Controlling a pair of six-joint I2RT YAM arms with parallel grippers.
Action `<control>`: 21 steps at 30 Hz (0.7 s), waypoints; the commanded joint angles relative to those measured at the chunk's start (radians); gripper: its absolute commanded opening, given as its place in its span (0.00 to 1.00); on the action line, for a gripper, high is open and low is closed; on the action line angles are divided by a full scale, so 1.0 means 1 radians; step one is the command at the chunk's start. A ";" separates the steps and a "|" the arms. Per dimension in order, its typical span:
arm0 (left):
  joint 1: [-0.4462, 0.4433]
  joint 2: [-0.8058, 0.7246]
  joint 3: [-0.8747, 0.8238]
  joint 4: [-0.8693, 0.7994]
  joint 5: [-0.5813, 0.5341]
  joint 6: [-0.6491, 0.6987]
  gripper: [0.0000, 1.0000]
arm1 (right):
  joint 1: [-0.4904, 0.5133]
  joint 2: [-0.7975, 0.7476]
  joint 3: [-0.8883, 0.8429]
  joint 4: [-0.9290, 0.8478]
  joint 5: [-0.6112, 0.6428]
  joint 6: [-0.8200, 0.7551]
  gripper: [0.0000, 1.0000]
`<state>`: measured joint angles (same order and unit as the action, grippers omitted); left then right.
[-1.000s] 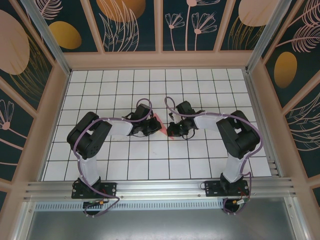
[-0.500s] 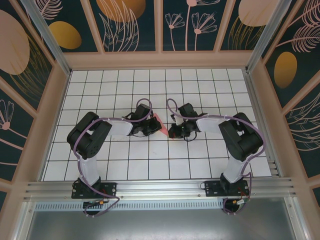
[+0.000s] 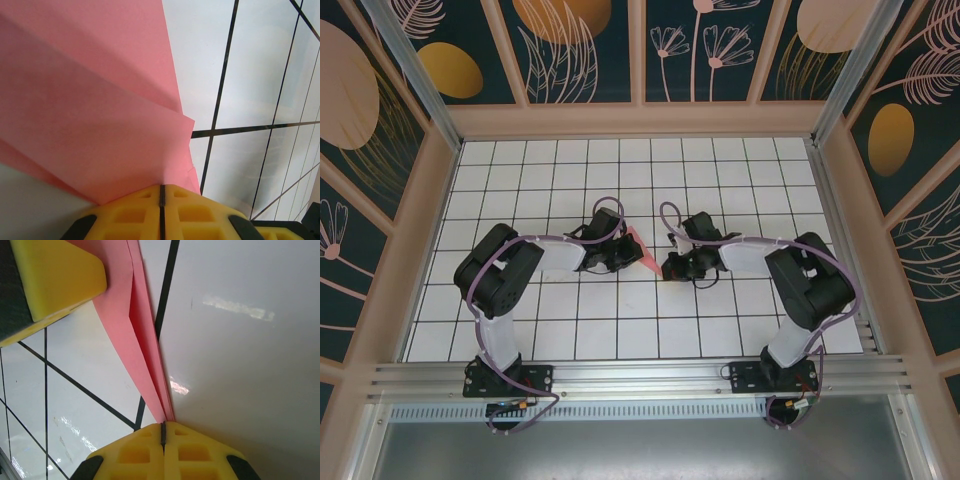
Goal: Fold a paper plane with a square sheet of paper (pick it up from the middle)
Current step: Fold the wing for the fifth time at the center of the table.
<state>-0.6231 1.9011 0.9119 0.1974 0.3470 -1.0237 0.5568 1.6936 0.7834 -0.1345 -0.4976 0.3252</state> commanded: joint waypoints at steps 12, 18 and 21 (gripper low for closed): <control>0.015 0.035 -0.023 -0.115 -0.126 0.049 0.11 | 0.000 -0.102 0.057 -0.035 -0.030 0.078 0.08; 0.016 0.036 -0.016 -0.112 -0.112 0.051 0.11 | 0.018 0.022 0.133 0.032 -0.061 0.112 0.06; 0.016 0.036 -0.015 -0.107 -0.106 0.051 0.11 | 0.030 0.078 0.173 0.043 -0.073 0.110 0.05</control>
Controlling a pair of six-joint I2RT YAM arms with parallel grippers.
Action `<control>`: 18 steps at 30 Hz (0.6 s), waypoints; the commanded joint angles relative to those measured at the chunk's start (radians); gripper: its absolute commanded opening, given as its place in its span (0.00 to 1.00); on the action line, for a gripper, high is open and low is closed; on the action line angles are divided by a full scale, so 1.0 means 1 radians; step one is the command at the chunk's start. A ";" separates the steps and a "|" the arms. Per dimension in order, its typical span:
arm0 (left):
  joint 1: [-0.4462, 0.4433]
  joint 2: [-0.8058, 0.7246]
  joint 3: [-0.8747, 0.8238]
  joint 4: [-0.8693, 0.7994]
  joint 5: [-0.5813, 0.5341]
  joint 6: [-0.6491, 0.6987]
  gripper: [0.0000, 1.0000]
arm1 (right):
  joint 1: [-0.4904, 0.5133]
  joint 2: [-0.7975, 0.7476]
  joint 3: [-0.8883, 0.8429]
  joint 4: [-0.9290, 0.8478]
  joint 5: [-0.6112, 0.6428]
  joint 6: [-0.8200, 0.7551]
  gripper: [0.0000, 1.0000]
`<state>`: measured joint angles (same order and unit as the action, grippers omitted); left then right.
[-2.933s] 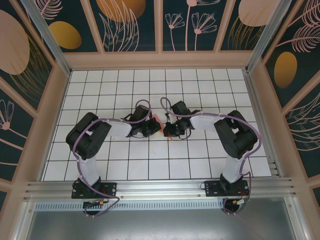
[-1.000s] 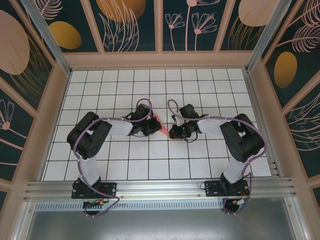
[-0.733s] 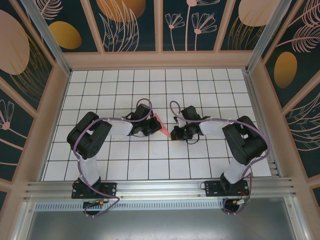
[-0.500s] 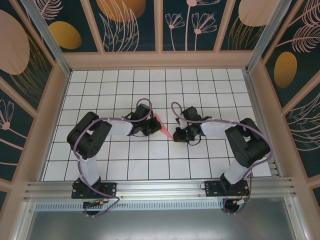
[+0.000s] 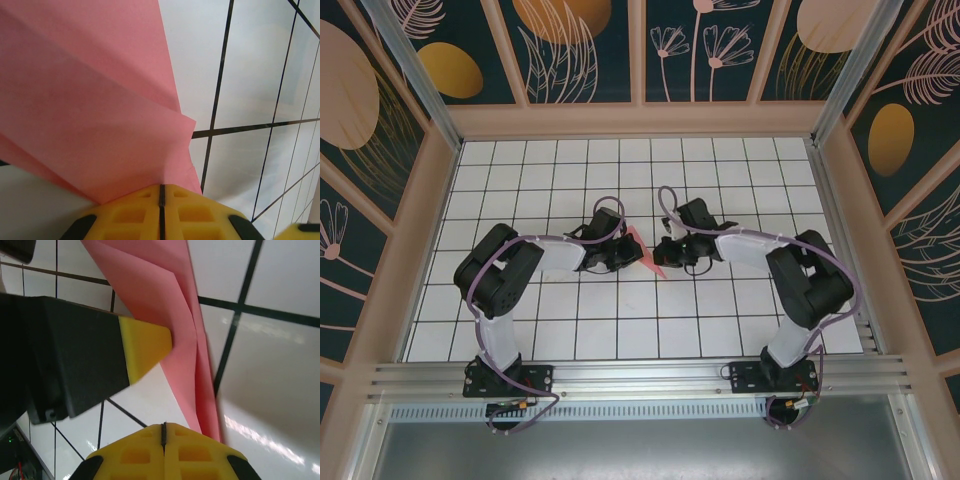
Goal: Fold a paper plane with a square sheet of paper (pick it up from the middle)
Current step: Fold the wing for the fifth time at the center of the table.
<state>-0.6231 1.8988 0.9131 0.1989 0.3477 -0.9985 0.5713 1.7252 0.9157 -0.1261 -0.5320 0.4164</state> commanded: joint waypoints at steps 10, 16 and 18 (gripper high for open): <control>0.017 -0.045 0.023 -0.083 -0.096 0.123 0.17 | 0.001 0.131 0.028 0.009 0.025 0.009 0.02; 0.041 -0.119 0.019 -0.048 -0.104 0.227 0.24 | -0.017 0.128 -0.024 0.014 0.015 -0.001 0.02; 0.051 -0.128 -0.005 -0.017 -0.085 0.247 0.24 | -0.018 0.131 -0.034 0.020 0.004 -0.001 0.02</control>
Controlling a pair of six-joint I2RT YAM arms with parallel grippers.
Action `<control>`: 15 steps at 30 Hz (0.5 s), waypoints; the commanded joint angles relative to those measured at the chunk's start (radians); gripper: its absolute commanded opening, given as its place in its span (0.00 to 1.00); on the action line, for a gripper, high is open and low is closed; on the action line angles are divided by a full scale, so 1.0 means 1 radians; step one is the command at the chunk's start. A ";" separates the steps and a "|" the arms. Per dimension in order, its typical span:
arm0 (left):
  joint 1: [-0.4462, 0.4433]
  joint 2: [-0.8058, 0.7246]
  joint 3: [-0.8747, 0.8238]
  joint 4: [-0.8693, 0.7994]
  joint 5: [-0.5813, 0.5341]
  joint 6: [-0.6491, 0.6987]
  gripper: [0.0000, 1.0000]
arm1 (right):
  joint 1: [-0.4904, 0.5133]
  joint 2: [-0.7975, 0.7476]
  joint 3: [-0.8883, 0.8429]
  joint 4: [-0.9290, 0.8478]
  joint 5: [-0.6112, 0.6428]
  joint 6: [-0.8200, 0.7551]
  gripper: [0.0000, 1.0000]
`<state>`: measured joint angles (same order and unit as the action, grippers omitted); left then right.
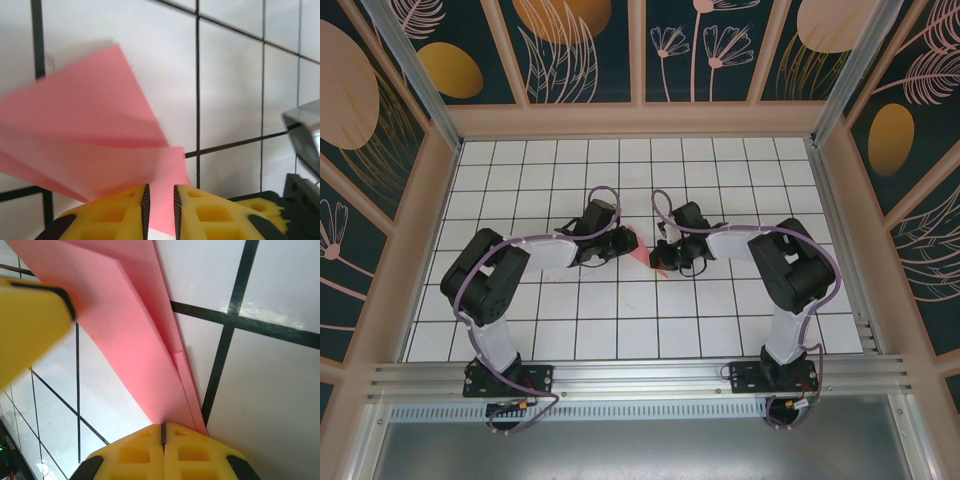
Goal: Fold a paper plane with a square sheet of paper (pick it up from the middle)
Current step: Fold the wing for the fifth time at the center of the table.
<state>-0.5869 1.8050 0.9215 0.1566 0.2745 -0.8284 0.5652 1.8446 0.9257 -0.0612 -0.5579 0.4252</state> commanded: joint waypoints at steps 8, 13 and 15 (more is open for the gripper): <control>0.018 -0.004 -0.036 0.124 0.069 0.109 0.24 | -0.012 0.023 -0.051 -0.049 0.021 -0.014 0.02; 0.018 0.025 -0.039 0.147 0.095 0.084 0.24 | -0.013 0.032 -0.045 -0.054 0.022 -0.012 0.02; 0.017 0.034 -0.042 0.147 0.094 0.081 0.24 | -0.012 0.037 -0.041 -0.057 0.021 -0.013 0.02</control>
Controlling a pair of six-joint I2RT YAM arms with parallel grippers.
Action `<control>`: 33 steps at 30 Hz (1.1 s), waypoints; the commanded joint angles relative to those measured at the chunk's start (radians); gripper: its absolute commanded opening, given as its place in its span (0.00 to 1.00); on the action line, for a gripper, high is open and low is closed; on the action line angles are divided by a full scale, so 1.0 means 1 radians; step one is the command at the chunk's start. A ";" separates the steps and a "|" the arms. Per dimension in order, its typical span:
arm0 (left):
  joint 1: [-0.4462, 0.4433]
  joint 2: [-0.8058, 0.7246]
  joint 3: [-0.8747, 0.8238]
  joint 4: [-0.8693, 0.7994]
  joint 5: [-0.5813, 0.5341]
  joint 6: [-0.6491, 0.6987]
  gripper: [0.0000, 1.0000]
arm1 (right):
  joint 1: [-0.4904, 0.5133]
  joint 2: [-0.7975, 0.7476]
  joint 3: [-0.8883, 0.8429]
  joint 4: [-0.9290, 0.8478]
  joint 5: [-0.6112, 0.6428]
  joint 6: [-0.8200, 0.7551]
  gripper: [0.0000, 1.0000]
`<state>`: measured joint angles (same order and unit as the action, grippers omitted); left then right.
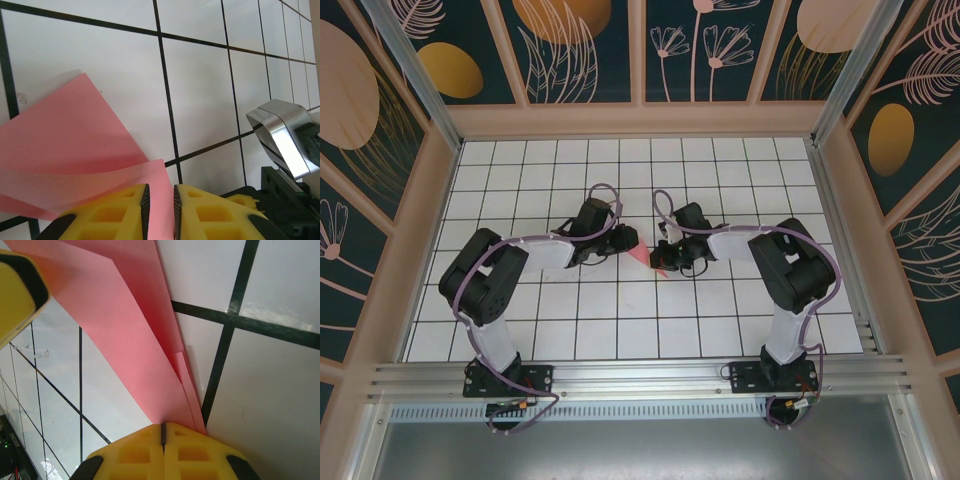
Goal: Fold a paper plane with a square sheet of paper (pick it up from the middle)
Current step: Fold the wing for the fifth time at the center of the table.
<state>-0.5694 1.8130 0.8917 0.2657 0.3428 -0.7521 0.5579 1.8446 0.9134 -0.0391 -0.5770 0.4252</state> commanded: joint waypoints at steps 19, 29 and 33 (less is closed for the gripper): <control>0.000 0.081 -0.019 0.012 -0.071 0.065 0.21 | -0.005 0.049 -0.039 -0.102 0.038 -0.029 0.02; 0.023 0.094 -0.022 -0.016 -0.113 0.104 0.20 | -0.005 0.050 -0.064 -0.117 0.036 -0.051 0.02; 0.056 0.076 -0.028 -0.022 -0.120 0.129 0.20 | -0.040 0.049 -0.077 -0.123 0.030 -0.064 0.02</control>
<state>-0.5575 1.8835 0.8837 0.2768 0.2943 -0.6720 0.5411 1.8469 0.8963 -0.0223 -0.6044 0.3958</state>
